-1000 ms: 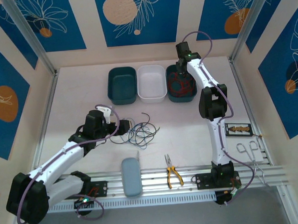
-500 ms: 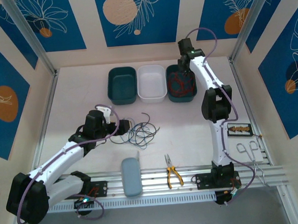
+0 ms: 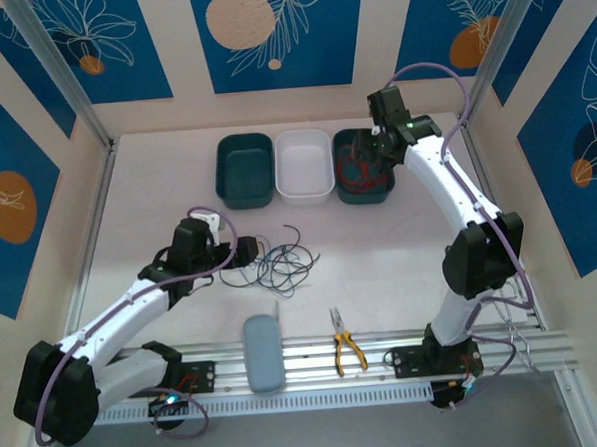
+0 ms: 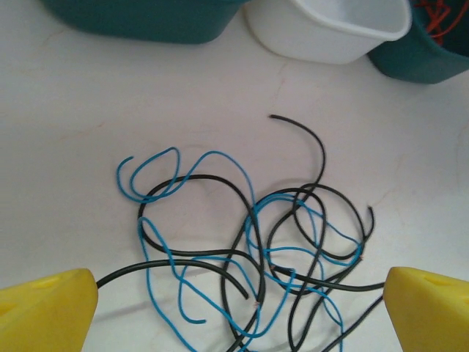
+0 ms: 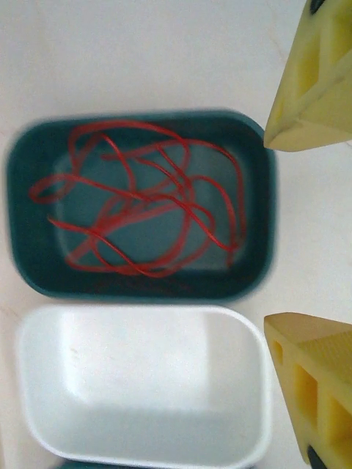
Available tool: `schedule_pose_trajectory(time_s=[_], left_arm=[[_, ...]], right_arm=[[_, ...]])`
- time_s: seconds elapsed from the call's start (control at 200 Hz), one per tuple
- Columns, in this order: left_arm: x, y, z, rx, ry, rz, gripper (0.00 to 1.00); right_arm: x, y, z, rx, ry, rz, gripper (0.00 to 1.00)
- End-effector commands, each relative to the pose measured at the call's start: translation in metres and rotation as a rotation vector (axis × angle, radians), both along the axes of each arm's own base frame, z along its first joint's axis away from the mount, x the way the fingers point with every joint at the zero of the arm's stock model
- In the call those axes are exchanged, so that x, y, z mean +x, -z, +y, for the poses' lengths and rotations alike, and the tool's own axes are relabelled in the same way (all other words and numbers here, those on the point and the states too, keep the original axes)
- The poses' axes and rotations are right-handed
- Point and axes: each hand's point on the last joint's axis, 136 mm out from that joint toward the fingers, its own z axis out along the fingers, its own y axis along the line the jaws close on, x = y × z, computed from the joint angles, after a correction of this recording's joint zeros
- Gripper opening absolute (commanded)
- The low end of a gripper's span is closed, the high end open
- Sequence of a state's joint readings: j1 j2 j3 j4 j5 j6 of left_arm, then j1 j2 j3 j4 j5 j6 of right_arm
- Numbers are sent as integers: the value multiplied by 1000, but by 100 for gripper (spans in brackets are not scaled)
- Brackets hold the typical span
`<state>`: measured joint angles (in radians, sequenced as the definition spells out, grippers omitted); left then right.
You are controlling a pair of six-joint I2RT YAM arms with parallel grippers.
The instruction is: Untangle the cables
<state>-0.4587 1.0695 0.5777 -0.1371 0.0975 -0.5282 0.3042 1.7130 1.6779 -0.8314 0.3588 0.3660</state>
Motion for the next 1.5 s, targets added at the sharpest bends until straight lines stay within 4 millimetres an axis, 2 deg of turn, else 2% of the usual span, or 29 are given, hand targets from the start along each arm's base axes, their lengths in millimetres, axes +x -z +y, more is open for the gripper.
schedule_pose_trajectory(time_s=[0.0,0.195,0.355,0.44,0.85,1.09,1.291,1.491], left_arm=[[2,8,12,43,-92,86,100],[4,30,16,69,-146,161,93],[8,43,10,52,-140,191,87],[12,50,7,49,-146,204,80],[20,68,5,24,-179,207,70],[19,69,5,19,-175,207,70],[18,68,4,6,-169,204,71],[17,67,3,1,-165,203,72]], right_arm=[[-35,16,38,109,-57,78,63],[-88,57,87,166,-101,229,67],[-110,78,126,227,-172,330,65],[-116,87,142,249,-198,372,65],[-103,145,171,241,-167,525,54],[-90,176,173,138,-156,520,53],[-83,193,179,66,-174,514,50],[-86,205,184,-1,-205,515,46]])
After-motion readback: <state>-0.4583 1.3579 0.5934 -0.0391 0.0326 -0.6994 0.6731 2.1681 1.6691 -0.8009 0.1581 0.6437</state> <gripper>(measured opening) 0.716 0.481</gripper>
